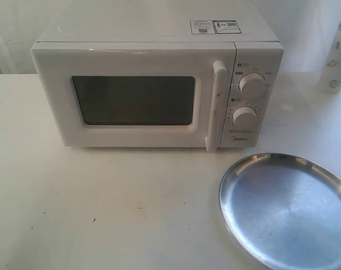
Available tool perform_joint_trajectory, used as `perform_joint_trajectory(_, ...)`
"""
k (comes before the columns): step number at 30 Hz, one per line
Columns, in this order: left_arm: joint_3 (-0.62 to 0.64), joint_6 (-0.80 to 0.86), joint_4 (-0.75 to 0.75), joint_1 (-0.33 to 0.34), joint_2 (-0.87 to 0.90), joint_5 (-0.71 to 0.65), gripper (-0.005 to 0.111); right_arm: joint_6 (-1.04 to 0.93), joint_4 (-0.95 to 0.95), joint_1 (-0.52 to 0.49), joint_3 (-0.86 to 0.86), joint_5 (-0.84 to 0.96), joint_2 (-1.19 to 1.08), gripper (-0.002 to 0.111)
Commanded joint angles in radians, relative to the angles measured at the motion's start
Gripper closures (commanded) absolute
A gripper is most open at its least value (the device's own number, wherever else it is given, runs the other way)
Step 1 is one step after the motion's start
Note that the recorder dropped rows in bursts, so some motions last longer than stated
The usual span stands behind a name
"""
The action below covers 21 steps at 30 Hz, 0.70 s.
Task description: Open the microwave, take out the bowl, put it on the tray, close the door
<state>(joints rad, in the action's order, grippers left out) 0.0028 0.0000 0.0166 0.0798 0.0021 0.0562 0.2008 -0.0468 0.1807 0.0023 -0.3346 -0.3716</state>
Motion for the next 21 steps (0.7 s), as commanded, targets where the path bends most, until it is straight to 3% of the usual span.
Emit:
perform_joint_trajectory(1, -0.003, 0.0, -0.008, -0.006, -0.002, 0.004, 0.107, 0.036, -0.148, -0.002, -0.002, -0.133, -0.159, 0.108)
perform_joint_trajectory(6, -0.003, 0.0, -0.008, -0.006, -0.002, 0.004, 0.107, 0.071, -0.419, -0.002, -0.003, -0.349, -0.35, 0.108)
perform_joint_trajectory(15, -0.003, 0.0, -0.008, -0.006, -0.002, 0.004, 0.107, -0.156, -0.072, -0.002, -0.078, -0.481, -0.63, 0.108)
perform_joint_trajectory(21, -0.003, 0.0, -0.008, -0.006, -0.002, 0.004, 0.107, -0.119, -0.21, -0.002, -0.178, -0.534, -0.776, 0.108)
